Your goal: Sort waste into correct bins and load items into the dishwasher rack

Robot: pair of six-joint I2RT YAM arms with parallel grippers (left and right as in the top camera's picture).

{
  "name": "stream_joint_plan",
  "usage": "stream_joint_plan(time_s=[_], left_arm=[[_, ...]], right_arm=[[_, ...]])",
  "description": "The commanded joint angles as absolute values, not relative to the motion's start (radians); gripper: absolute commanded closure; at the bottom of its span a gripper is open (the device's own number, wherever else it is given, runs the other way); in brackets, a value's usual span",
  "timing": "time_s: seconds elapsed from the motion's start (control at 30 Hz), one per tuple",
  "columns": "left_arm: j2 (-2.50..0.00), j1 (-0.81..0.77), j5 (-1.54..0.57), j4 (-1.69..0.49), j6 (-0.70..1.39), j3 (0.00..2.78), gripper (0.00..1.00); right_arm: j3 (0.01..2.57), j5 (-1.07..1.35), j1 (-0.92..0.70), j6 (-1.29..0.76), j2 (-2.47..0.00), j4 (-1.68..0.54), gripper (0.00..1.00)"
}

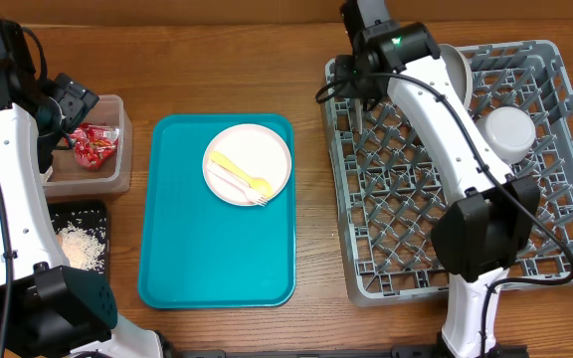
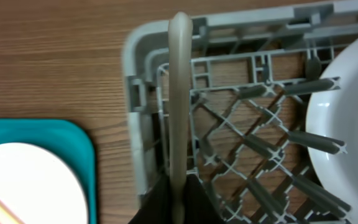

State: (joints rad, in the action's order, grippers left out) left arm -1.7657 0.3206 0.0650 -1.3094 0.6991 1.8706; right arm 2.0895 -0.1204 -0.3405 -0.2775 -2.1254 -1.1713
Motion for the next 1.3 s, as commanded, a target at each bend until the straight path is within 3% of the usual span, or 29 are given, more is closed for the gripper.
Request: stream_joint_plan(time_s=[0.0, 0.07, 0.2, 0.23, 0.3, 0.37, 0.67, 0.87, 1.1, 1.27], left_arm=[[-1.766, 0.321, 0.078, -1.308, 0.695, 1.869, 0.00], [-1.766, 0.321, 0.078, -1.308, 0.695, 1.869, 0.00], [-1.766, 0.321, 0.078, -1.308, 0.695, 1.869, 0.00], [-1.766, 0.321, 0.078, -1.308, 0.695, 1.869, 0.00], [-1.766, 0.321, 0.078, -1.308, 0.695, 1.869, 0.00], [-1.766, 0.321, 0.078, -1.308, 0.695, 1.869, 0.00], [-1.766, 0.321, 0.078, -1.308, 0.695, 1.869, 0.00], [-1.766, 0.321, 0.078, -1.308, 0.695, 1.869, 0.00], [-1.766, 0.321, 0.078, -1.308, 0.695, 1.869, 0.00], [-1.766, 0.321, 0.078, -1.308, 0.695, 1.869, 0.00]], right_arm=[[2.025, -0.127, -0.317, -0.281, -2.123, -1.136, 0.96], [1.996, -0.095, -0.311, -0.271, -2.125, -1.108, 0.95], [1.962, -0.025, -0.311, -0.232, -2.125, -1.065, 0.75], [1.959, -0.023, -0.311, -0.232, -2.125, -1.059, 0.64], [1.958, -0.017, -0.315, -0.233, -2.125, -1.048, 0.13], [1.958, 0.001, -0.316, -0.233, -2.125, -1.041, 0.08], [2.004, 0.206, -0.348, -0.224, -2.113, -1.045, 0.07], [2.002, 0.300, -0.467, -0.041, -2.117, -0.997, 0.08], [1.987, 0.210, -0.616, -0.014, -2.189, -0.959, 0.26], [1.984, 0.210, -0.683, -0.013, -2.257, -0.956, 0.30]])
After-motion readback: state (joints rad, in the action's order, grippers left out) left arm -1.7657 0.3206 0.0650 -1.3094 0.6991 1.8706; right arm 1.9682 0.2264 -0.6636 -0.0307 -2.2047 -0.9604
